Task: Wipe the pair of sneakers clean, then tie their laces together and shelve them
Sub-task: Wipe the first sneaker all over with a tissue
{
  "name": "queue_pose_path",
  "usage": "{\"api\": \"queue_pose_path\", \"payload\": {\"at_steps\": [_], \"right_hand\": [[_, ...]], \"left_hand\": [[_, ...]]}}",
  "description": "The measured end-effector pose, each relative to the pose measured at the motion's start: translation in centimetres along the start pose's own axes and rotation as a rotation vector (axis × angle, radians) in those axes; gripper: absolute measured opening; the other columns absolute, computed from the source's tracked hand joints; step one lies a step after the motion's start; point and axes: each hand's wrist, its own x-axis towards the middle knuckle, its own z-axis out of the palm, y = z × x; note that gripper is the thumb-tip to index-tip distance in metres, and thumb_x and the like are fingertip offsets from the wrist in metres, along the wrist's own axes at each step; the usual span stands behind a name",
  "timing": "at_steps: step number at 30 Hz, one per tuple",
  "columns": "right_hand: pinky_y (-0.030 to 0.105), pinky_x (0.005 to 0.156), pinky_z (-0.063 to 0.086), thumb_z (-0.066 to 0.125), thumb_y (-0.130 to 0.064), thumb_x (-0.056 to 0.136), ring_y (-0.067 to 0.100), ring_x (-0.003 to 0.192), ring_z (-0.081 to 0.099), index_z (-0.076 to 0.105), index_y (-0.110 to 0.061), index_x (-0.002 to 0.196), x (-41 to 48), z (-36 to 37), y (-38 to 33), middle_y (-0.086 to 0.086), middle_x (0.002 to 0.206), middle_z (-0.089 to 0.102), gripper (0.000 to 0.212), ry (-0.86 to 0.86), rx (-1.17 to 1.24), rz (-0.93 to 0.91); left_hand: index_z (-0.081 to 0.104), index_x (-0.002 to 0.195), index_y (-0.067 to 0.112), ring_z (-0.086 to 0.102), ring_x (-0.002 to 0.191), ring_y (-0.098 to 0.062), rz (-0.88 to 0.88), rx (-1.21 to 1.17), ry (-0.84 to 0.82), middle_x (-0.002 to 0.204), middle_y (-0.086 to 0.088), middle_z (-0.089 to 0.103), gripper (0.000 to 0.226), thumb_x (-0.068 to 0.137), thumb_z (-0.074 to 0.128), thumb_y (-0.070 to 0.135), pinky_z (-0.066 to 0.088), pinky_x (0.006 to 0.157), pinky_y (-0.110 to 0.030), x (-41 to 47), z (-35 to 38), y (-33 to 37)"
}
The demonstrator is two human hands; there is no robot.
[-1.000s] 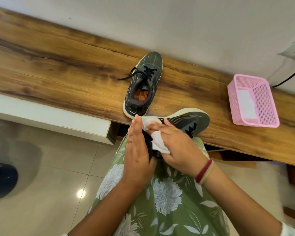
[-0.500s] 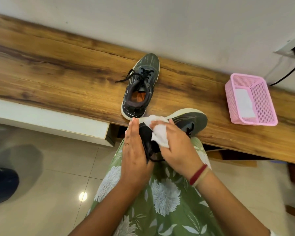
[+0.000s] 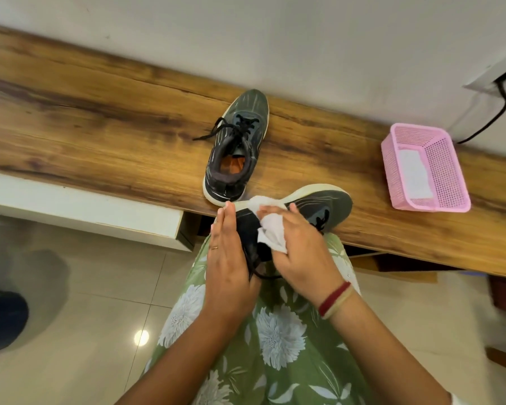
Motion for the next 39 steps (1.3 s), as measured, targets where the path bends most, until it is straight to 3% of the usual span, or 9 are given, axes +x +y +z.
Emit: {"api": "queue_pose_path", "payload": {"at_steps": [4, 9, 14, 19, 25, 30, 33, 36, 39], "right_hand": [[0.020, 0.112, 0.019, 0.039, -0.021, 0.080, 0.009, 0.110, 0.054, 0.066, -0.008, 0.108, -1.2, 0.1, -0.6, 0.004, 0.112, 0.066, 0.041, -0.032, 0.020, -0.151], [0.028, 0.072, 0.050, 0.062, -0.026, 0.080, 0.016, 0.085, 0.063, 0.072, -0.021, 0.097, -1.6, -3.8, 1.1, 0.007, 0.098, 0.070, 0.021, 0.428, 0.829, 0.344], [0.018, 0.056, 0.039, 0.053, -0.010, 0.094, 0.001, 0.061, 0.050, 0.067, -0.027, 0.092, -0.4, -2.2, 2.2, -0.015, 0.069, 0.059, 0.021, 0.275, 0.458, 0.391], [0.030, 0.102, 0.035, 0.046, -0.002, 0.084, 0.019, 0.080, 0.057, 0.064, -0.008, 0.108, -2.2, -1.5, 2.0, 0.008, 0.092, 0.064, 0.031, 0.045, 0.038, 0.187], [0.014, 0.096, 0.039, 0.044, -0.014, 0.081, 0.011, 0.107, 0.056, 0.063, -0.014, 0.118, -3.2, -0.6, 1.0, 0.001, 0.113, 0.063, 0.041, 0.066, 0.219, 0.193], [0.036, 0.105, 0.040, 0.043, -0.010, 0.077, 0.014, 0.099, 0.058, 0.063, -0.011, 0.117, -2.8, -0.8, 2.2, 0.002, 0.110, 0.065, 0.045, 0.135, 0.148, 0.231], [0.013, 0.105, 0.029, 0.044, -0.012, 0.080, 0.014, 0.103, 0.060, 0.066, -0.014, 0.114, -3.2, -0.7, 2.0, 0.001, 0.109, 0.066, 0.040, 0.083, 0.213, 0.190], [0.025, 0.106, 0.034, 0.043, -0.010, 0.079, 0.017, 0.094, 0.060, 0.066, -0.014, 0.113, -2.6, -1.1, 2.8, -0.002, 0.100, 0.065, 0.041, 0.088, 0.168, 0.211], [0.014, 0.100, 0.035, 0.045, -0.013, 0.081, 0.013, 0.103, 0.058, 0.064, -0.014, 0.116, -3.2, -0.5, 2.3, 0.000, 0.111, 0.064, 0.040, 0.069, 0.189, 0.206]], "left_hand": [[0.011, 0.150, 0.005, 0.014, 0.147, -0.022, 0.018, 0.021, -0.004, 0.157, -0.010, 0.019, 0.074, 0.087, 0.042, 0.029, 0.006, 0.120, -0.029, 0.0, 0.0, -0.3], [0.011, 0.151, 0.005, 0.009, 0.148, -0.019, 0.036, 0.042, -0.031, 0.158, -0.006, 0.015, 0.081, 0.094, 0.028, 0.059, 0.003, 0.120, -0.026, -0.1, -0.3, 0.3], [0.009, 0.151, 0.013, 0.008, 0.147, -0.018, 0.053, 0.077, -0.019, 0.156, -0.005, 0.020, 0.073, 0.093, 0.037, 0.048, 0.007, 0.120, -0.031, -0.3, -0.2, 0.2], [0.014, 0.150, 0.011, 0.012, 0.147, -0.022, 0.087, 0.118, -0.013, 0.154, -0.011, 0.026, 0.068, 0.092, 0.038, 0.037, 0.013, 0.119, -0.040, -0.2, -0.1, 0.1], [0.017, 0.150, 0.005, 0.013, 0.147, -0.024, 0.073, 0.126, -0.017, 0.154, -0.013, 0.027, 0.074, 0.096, 0.025, 0.055, 0.010, 0.120, -0.039, -0.2, 0.2, 0.2], [0.016, 0.150, 0.006, 0.010, 0.147, -0.022, 0.080, 0.188, -0.036, 0.156, -0.012, 0.024, 0.069, 0.096, 0.029, 0.046, 0.009, 0.120, -0.039, -0.3, 0.3, -0.3], [0.019, 0.150, 0.003, 0.012, 0.147, -0.024, 0.080, 0.207, -0.046, 0.155, -0.013, 0.025, 0.076, 0.096, 0.018, 0.057, 0.008, 0.121, -0.036, -0.2, 0.2, 0.0], [0.021, 0.149, 0.001, 0.013, 0.147, -0.025, 0.085, 0.229, -0.040, 0.154, -0.014, 0.026, 0.072, 0.097, 0.024, 0.051, 0.012, 0.120, -0.039, -0.2, 0.2, -0.2], [0.023, 0.148, 0.001, 0.015, 0.146, -0.025, 0.075, 0.237, -0.032, 0.154, -0.015, 0.028, 0.071, 0.089, 0.037, 0.037, 0.011, 0.120, -0.037, -0.1, 0.2, -0.2]]}}
